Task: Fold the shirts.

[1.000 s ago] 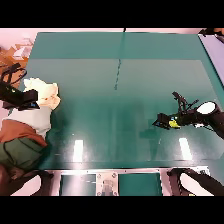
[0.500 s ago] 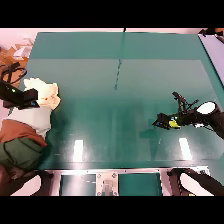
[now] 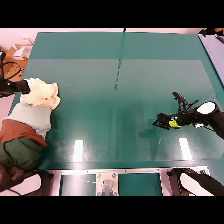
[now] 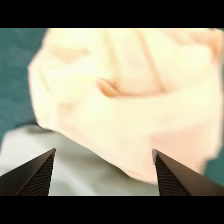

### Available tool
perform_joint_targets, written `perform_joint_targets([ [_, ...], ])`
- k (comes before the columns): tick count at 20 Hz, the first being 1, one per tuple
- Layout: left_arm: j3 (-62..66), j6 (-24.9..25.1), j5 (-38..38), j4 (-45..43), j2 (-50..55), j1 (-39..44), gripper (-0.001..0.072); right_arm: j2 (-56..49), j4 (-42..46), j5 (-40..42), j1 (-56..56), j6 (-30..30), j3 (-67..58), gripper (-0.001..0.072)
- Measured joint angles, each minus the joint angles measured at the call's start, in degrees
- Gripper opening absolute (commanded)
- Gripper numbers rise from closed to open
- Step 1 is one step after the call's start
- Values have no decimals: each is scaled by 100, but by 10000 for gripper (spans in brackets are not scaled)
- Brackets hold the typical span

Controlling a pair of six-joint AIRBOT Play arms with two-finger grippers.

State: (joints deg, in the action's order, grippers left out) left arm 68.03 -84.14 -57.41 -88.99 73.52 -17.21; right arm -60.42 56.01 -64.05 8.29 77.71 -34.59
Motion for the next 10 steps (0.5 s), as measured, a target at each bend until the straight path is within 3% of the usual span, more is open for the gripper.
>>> perform_joint_targets([
  [4, 0, 358, 649, -50, 710, -286, 720, 0, 0, 0, 0, 0, 0, 11],
  [8, 2, 1397, 986, 973, 1233, -369, 707, 0, -2, 0, 0, 0, 0, 11],
  [9, 2, 1681, 1010, 1263, 1309, -374, 416, 0, -2, 0, 0, 2, 0, 10],
  [10, 2, 1976, 1025, 1569, 1373, -376, 22, 0, 0, 0, 0, 2, 0, 11],
])
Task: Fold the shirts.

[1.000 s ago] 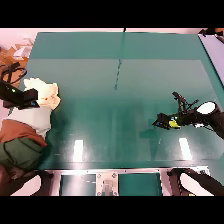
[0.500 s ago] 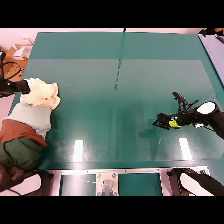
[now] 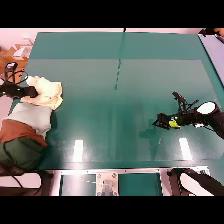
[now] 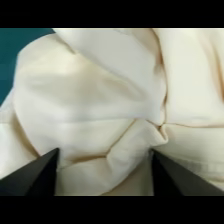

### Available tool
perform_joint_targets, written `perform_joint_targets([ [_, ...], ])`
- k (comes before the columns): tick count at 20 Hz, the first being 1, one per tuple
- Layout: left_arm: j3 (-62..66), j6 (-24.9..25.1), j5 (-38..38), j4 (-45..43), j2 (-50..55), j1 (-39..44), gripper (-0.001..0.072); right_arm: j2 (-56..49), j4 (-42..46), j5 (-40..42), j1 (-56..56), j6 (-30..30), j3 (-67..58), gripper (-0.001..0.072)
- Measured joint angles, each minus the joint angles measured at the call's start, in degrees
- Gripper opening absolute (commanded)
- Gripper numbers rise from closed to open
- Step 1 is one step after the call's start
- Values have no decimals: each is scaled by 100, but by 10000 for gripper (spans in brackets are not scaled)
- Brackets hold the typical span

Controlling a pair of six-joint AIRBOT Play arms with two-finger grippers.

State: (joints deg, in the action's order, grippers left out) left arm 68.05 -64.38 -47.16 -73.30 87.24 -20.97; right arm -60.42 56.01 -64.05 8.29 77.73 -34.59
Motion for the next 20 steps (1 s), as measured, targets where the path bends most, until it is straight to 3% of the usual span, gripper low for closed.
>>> perform_joint_targets([
  [4, 37, 970, -175, 809, 114, -20, 24, 0, -2, 2, 0, -2, 0, 10],
  [9, 723, 1443, -955, 1770, -55, 61, 24, 0, -2, 17, 0, 0, 4, 10],
  [14, 1749, 1375, -1512, 2588, -861, 1043, 24, 0, -79, -37, 0, -2, -11, 12],
  [20, 2271, 758, -1403, 2922, -1130, 3187, 27, 0, -140, -356, 4, 120, -470, 12],
])
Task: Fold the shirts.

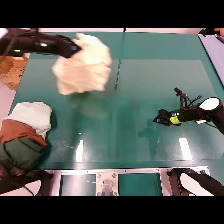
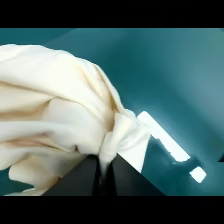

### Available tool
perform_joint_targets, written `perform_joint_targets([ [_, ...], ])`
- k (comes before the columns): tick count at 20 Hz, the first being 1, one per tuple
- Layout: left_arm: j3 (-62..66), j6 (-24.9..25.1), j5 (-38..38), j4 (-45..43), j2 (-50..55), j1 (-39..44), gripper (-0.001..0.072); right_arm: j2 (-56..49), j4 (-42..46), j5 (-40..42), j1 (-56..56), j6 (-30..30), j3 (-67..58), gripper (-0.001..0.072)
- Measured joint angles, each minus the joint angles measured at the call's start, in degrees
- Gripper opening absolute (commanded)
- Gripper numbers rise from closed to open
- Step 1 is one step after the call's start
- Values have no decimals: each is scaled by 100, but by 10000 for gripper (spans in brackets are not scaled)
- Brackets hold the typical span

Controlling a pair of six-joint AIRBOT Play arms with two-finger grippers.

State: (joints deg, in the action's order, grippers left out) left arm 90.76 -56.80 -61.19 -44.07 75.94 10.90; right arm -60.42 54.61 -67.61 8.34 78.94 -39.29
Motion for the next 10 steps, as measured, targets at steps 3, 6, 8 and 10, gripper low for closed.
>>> perform_joint_targets([
  [3, -131, -334, 249, 42, 275, 940, 606, 0, -11, -271, 9, 46, -402, 17],
  [6, -264, -717, 319, 39, 741, 1491, 615, 0, -15, -442, 26, 105, -780, 525],
  [8, -291, -955, 166, 37, 960, 1517, 615, 0, -15, -564, 96, 203, -1023, 604],
  [10, -258, -1150, -118, 24, 1067, 1241, 614, 0, -17, -669, 238, 282, -1226, 603],
])
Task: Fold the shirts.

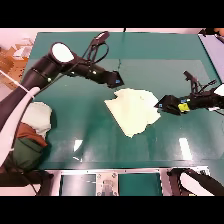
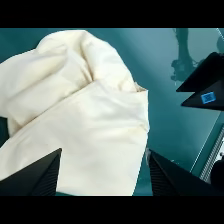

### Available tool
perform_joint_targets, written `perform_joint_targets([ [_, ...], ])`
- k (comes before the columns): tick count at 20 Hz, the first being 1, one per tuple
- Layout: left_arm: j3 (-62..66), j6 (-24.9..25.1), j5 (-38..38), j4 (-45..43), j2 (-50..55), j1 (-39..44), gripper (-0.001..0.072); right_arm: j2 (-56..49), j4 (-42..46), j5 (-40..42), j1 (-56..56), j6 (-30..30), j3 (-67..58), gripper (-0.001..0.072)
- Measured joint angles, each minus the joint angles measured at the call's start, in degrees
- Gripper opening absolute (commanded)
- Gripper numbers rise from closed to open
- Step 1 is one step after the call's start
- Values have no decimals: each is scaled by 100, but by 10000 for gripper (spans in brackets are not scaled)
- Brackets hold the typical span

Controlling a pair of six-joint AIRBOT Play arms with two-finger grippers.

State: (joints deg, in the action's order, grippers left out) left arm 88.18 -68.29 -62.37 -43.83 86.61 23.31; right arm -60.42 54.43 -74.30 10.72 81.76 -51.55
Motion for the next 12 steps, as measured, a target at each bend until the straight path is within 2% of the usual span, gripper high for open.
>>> perform_joint_targets([
  [4, -164, -387, -835, -11, 76, -859, 615, -138, 13, 4, 459, 46, -168, 599],
  [6, -560, -503, -1117, -13, 96, -1067, 615, -422, 11, 98, 726, 57, -203, 547],
  [7, -793, -525, -1145, 4, 96, -1091, 615, -629, 11, 166, 848, 59, -212, 547],
  [9, -1303, -544, -863, 7, 109, -1023, 615, -1099, -52, 334, 1010, 4, -225, 547],
  [12, -1755, -525, 9, 164, 162, -697, 614, -1954, -420, 643, 1115, -330, -291, 548],
])
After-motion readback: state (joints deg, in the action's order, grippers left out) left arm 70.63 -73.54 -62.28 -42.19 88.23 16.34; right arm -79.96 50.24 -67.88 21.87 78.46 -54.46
